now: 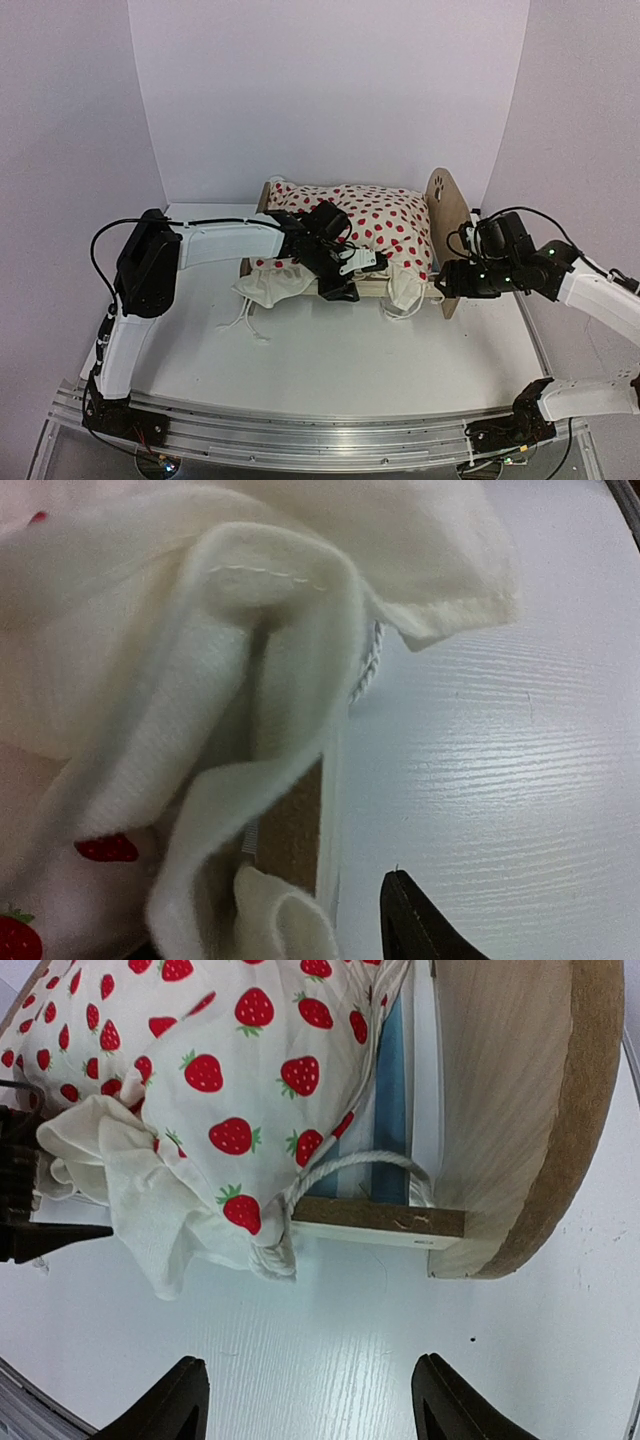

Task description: Set up the pet bed

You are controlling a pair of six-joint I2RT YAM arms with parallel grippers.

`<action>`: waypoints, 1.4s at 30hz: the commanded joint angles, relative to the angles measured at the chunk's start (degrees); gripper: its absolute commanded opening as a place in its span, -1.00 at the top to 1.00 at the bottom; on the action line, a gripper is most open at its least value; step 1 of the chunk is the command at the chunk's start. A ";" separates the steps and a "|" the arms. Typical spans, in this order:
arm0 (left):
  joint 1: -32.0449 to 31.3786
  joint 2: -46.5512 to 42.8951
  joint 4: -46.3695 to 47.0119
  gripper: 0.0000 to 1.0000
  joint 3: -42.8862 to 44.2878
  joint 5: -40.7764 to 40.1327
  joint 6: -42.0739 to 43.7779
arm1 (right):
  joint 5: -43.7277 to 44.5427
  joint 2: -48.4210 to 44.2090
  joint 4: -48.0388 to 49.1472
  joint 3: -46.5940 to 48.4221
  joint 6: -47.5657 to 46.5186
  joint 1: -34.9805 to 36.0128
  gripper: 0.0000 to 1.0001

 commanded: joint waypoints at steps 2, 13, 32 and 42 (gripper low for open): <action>-0.57 0.90 0.32 0.28 0.73 -0.93 -2.24 | -1.09 -2.28 -0.01 -2.09 2.49 -0.16 -0.40; -0.42 0.22 -8.16 1.00 12.16 4.58 -10.28 | -5.88 -4.06 2.23 -6.31 1.83 -0.16 -0.33; -0.38 -6.39 -12.21 1.00 27.60 12.52 -18.27 | 15.96 -17.58 58.85 -41.62 8.41 -0.19 0.29; -0.63 -7.71 -11.26 1.00 31.24 18.41 -27.44 | 18.49 -11.15 74.38 -45.81 10.66 -0.15 0.08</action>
